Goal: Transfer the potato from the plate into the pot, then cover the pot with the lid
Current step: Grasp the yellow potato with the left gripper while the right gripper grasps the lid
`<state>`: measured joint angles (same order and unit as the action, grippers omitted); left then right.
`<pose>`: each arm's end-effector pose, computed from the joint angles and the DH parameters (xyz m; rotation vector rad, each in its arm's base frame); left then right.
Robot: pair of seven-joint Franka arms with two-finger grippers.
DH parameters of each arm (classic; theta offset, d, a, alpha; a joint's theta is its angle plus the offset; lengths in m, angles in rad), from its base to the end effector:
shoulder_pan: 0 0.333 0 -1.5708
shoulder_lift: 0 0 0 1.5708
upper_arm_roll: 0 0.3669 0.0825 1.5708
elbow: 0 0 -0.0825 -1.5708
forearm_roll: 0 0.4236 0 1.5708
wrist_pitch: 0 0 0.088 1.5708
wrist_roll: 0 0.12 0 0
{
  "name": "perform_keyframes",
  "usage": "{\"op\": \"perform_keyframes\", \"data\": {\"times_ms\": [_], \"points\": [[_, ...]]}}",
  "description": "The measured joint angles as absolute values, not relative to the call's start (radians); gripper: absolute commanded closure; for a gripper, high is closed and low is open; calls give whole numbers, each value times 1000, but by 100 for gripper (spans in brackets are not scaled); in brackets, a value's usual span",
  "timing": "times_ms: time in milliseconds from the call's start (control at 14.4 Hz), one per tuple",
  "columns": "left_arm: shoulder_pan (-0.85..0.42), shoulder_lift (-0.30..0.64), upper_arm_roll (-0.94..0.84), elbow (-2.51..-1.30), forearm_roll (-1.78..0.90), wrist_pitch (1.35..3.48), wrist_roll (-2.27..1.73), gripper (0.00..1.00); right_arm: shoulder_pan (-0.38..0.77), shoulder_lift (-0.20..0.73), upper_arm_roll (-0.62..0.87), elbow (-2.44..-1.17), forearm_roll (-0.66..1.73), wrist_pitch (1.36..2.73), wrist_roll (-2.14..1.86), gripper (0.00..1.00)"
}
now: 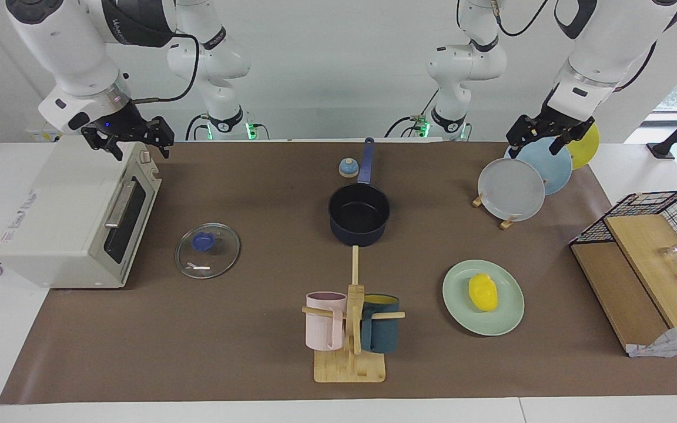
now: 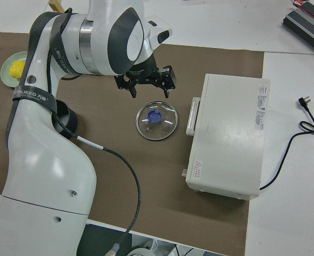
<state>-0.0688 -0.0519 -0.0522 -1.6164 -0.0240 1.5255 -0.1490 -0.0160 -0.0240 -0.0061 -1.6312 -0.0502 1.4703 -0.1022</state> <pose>0.5651 -0.0726 0.6655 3.1248 0.0430 -0.0650 0.5705 -0.0191 0.6381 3.0902 0.1214 -0.2164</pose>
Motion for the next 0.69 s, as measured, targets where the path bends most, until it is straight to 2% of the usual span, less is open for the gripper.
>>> {"op": "perform_keyframes", "data": {"times_ms": [693], "points": [[-69,-52,-56,-1618,-24,1526,-149,0,-4,-24,4,-1633,-50,1483,-102,0]]}}
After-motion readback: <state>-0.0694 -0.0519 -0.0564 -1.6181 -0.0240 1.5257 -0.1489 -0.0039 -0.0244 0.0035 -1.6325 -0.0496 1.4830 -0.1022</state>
